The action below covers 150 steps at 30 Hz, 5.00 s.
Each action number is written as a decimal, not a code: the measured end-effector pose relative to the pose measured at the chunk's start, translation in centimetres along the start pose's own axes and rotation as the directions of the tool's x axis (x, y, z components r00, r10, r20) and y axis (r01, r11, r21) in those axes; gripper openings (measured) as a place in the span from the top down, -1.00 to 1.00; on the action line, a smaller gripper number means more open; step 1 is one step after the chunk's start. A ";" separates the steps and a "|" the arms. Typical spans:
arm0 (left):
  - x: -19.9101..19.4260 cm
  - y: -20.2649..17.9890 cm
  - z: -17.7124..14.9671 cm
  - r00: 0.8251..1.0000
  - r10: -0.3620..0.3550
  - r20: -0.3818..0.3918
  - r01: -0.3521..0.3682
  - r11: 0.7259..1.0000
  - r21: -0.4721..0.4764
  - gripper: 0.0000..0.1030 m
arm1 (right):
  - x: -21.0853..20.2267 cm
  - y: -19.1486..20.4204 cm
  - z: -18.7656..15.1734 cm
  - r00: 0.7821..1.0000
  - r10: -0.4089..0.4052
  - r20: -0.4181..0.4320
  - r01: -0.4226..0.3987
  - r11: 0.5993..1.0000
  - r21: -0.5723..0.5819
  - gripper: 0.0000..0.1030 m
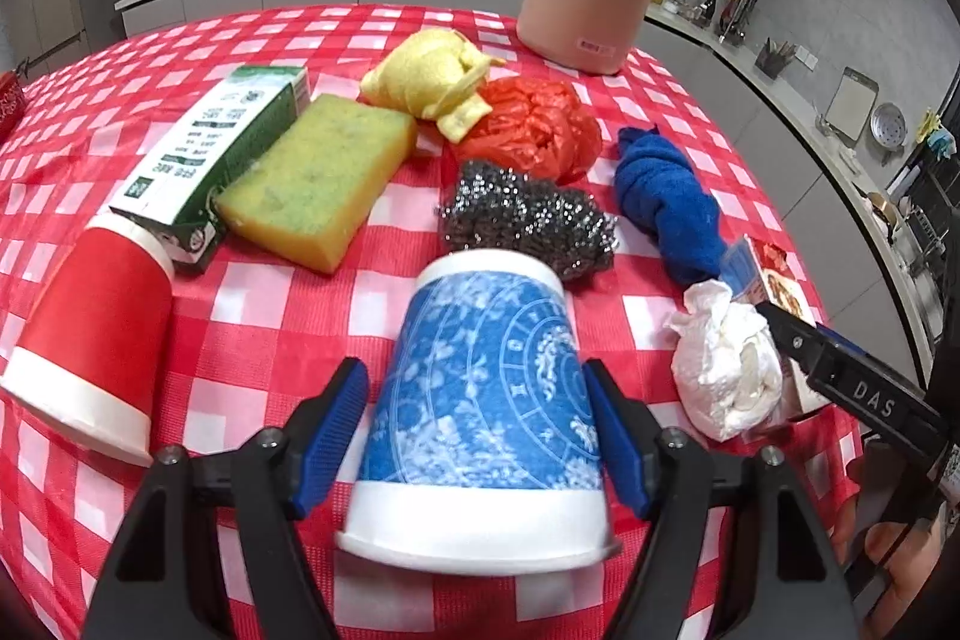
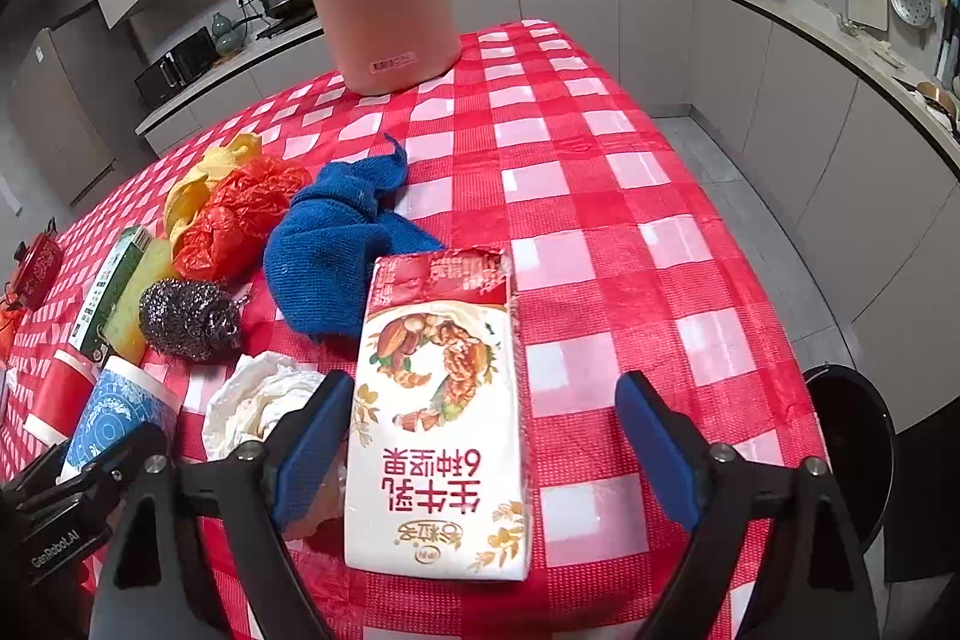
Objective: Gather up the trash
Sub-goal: 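Grasp the blue paper cup with the left gripper while the right grasps the milk carton, then carry the cup and carton over the bucket and release both, then return both grippers to the table above the remaining items, then grasp the red paper cup with the left gripper while the right grasps the crumpled tissue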
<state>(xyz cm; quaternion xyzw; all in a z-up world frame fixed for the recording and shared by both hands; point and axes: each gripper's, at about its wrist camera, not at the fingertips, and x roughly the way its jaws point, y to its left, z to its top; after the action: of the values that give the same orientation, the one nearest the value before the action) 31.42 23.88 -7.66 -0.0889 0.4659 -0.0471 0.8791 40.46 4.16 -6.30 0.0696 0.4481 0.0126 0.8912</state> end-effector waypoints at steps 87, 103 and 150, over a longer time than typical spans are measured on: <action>-4.1 -29.3 -4.7 0.989 -0.150 -0.013 0.150 0.973 0.176 -0.49 | -13.7 -31.7 -6.1 0.992 -0.007 0.123 -0.019 0.977 0.210 -0.49; -8.0 -14.2 -2.2 0.996 -0.062 0.061 0.055 0.992 0.110 -0.53 | -14.8 -11.7 -4.4 0.980 0.113 0.163 -0.129 0.988 0.089 -0.53; -3.3 12.3 2.1 0.988 0.156 0.005 -0.154 0.983 -0.099 -0.57 | -0.8 6.9 -2.2 0.998 0.057 -0.023 -0.057 0.998 0.014 -0.59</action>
<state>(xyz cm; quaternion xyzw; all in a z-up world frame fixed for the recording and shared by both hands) 31.30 36.72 -6.27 -0.0956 0.4674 0.0450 0.8777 38.50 11.15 -6.06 0.0880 0.4565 0.0360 0.8846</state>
